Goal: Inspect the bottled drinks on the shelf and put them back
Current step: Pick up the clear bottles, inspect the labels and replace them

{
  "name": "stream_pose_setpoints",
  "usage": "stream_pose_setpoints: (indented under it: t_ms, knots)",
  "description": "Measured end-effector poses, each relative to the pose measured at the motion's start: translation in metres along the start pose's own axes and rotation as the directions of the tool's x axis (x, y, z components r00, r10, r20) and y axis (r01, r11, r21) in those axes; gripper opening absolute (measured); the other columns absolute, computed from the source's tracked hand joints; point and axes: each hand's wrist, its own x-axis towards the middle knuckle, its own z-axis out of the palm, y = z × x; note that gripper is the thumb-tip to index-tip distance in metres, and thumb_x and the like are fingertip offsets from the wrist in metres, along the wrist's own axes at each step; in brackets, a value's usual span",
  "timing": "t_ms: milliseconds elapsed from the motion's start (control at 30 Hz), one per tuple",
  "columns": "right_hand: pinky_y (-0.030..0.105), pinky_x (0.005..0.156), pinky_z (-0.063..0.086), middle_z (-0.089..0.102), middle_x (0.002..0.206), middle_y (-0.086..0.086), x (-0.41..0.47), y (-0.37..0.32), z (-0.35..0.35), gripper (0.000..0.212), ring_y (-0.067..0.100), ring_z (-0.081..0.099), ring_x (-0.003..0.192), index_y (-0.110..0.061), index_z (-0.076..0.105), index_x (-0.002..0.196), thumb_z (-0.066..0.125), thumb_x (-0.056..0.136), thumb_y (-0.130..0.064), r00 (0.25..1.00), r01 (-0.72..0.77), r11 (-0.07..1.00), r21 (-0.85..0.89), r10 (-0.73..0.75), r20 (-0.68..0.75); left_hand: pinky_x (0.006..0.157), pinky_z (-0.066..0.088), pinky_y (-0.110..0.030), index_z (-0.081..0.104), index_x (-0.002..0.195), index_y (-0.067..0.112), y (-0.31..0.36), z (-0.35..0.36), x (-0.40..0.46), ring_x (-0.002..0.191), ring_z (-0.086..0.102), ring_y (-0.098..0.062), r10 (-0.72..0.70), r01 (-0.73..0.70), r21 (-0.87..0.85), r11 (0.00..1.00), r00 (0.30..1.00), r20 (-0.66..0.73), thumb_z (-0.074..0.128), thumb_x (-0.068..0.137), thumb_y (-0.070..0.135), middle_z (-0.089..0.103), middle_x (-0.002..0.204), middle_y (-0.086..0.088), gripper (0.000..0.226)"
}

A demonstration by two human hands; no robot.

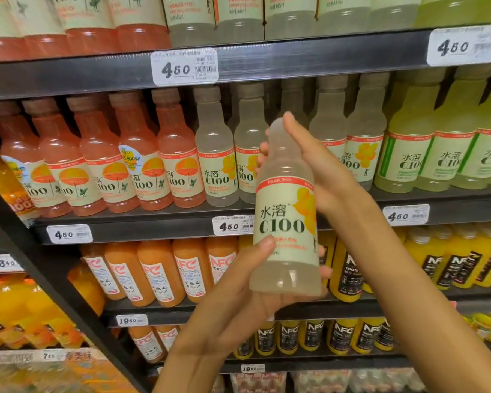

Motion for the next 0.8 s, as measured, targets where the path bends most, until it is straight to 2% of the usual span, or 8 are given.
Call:
stream_pose_setpoints:
  t_ms: [133, 233, 300, 400, 500, 633, 733, 800]
  knots:
    - [0.030, 0.068, 0.056, 0.063, 0.079, 0.003, -0.006, -0.010, 0.010, 0.033, 0.016, 0.064, 0.068, -0.012, 0.047, 0.120, 0.043, 0.099, -0.037, 0.963, 0.231, 0.972, -0.044, -0.222, 0.154, 0.088, 0.054, -0.029, 0.054, 0.128, 0.022, 0.000, -0.013, -0.001, 0.112, 0.064, -0.019, 0.011, 0.032, 0.286, 0.958, 0.989, -0.147, 0.075, 0.069, 0.052, 0.068, 0.119, -0.004, 0.069]
    - [0.029, 0.066, 0.055, 0.064, 0.082, 0.004, -0.013, -0.013, 0.012, 0.025, 0.017, 0.065, 0.070, -0.015, 0.047, 0.120, 0.038, 0.102, -0.029, 0.898, 0.417, 0.892, -0.176, -0.375, 0.231, 0.076, 0.050, -0.011, 0.051, 0.117, 0.037, 0.005, -0.019, 0.003, 0.102, 0.065, 0.001, 0.061, 0.036, 0.559, 0.828, 0.986, -0.154, 0.068, 0.064, 0.049, 0.070, 0.108, 0.021, 0.057]
    - [0.028, 0.069, 0.055, 0.066, 0.089, 0.002, -0.019, -0.014, 0.016, 0.027, 0.016, 0.068, 0.076, -0.015, 0.043, 0.125, 0.037, 0.101, -0.026, 0.848, 0.518, 0.799, -0.307, -0.434, 0.303, 0.070, 0.049, -0.007, 0.050, 0.112, 0.040, 0.007, -0.022, 0.007, 0.096, 0.065, 0.006, 0.075, 0.039, 0.654, 0.756, 0.987, -0.145, 0.074, 0.058, 0.043, 0.069, 0.101, 0.027, 0.059]
    - [0.024, 0.078, 0.052, 0.066, 0.106, -0.002, -0.027, -0.012, 0.020, 0.039, 0.013, 0.069, 0.089, -0.015, 0.039, 0.126, 0.041, 0.090, -0.032, 0.810, 0.568, 0.709, -0.418, -0.390, 0.439, 0.066, 0.051, -0.007, 0.052, 0.109, 0.036, 0.002, -0.030, 0.012, 0.090, 0.067, 0.003, 0.140, 0.017, 0.694, 0.720, 0.975, -0.170, 0.083, 0.060, 0.032, 0.071, 0.096, 0.023, 0.058]
    - [0.021, 0.085, 0.049, 0.061, 0.118, -0.004, -0.035, -0.011, 0.016, 0.047, 0.010, 0.066, 0.099, -0.015, 0.036, 0.131, 0.045, 0.087, -0.030, 0.760, 0.600, 0.676, -0.428, -0.315, 0.569, 0.067, 0.052, -0.011, 0.052, 0.116, 0.025, -0.002, -0.042, 0.019, 0.091, 0.068, -0.003, 0.257, -0.026, 0.725, 0.689, 0.943, -0.211, 0.084, 0.060, 0.018, 0.073, 0.097, 0.010, 0.065]
    - [0.028, 0.094, 0.045, 0.063, 0.116, -0.005, -0.044, -0.006, 0.005, 0.052, 0.015, 0.061, 0.110, -0.013, 0.042, 0.131, 0.061, 0.085, -0.027, 0.703, 0.569, 0.746, -0.346, -0.224, 0.674, 0.069, 0.051, -0.011, 0.052, 0.119, 0.011, 0.004, -0.056, 0.026, 0.090, 0.066, -0.001, 0.410, -0.085, 0.812, 0.577, 0.891, -0.198, 0.085, 0.061, -0.002, 0.068, 0.100, 0.000, 0.068]
    - [0.030, 0.095, 0.045, 0.062, 0.117, -0.010, -0.047, -0.002, 0.002, 0.047, 0.014, 0.059, 0.113, -0.014, 0.048, 0.124, 0.067, 0.082, -0.022, 0.667, 0.548, 0.779, -0.305, -0.187, 0.721, 0.072, 0.053, -0.018, 0.054, 0.119, 0.005, 0.009, -0.061, 0.030, 0.094, 0.066, -0.010, 0.434, -0.115, 0.835, 0.539, 0.887, -0.157, 0.080, 0.061, 0.000, 0.068, 0.104, -0.007, 0.064]
    - [0.030, 0.095, 0.045, 0.062, 0.117, -0.011, -0.046, -0.002, 0.002, 0.046, 0.014, 0.059, 0.112, -0.014, 0.050, 0.122, 0.069, 0.081, -0.023, 0.660, 0.552, 0.781, -0.293, -0.194, 0.726, 0.072, 0.052, -0.016, 0.055, 0.119, 0.004, 0.009, -0.062, 0.030, 0.095, 0.066, -0.010, 0.425, -0.117, 0.833, 0.541, 0.893, -0.150, 0.080, 0.062, 0.001, 0.068, 0.105, -0.006, 0.063]
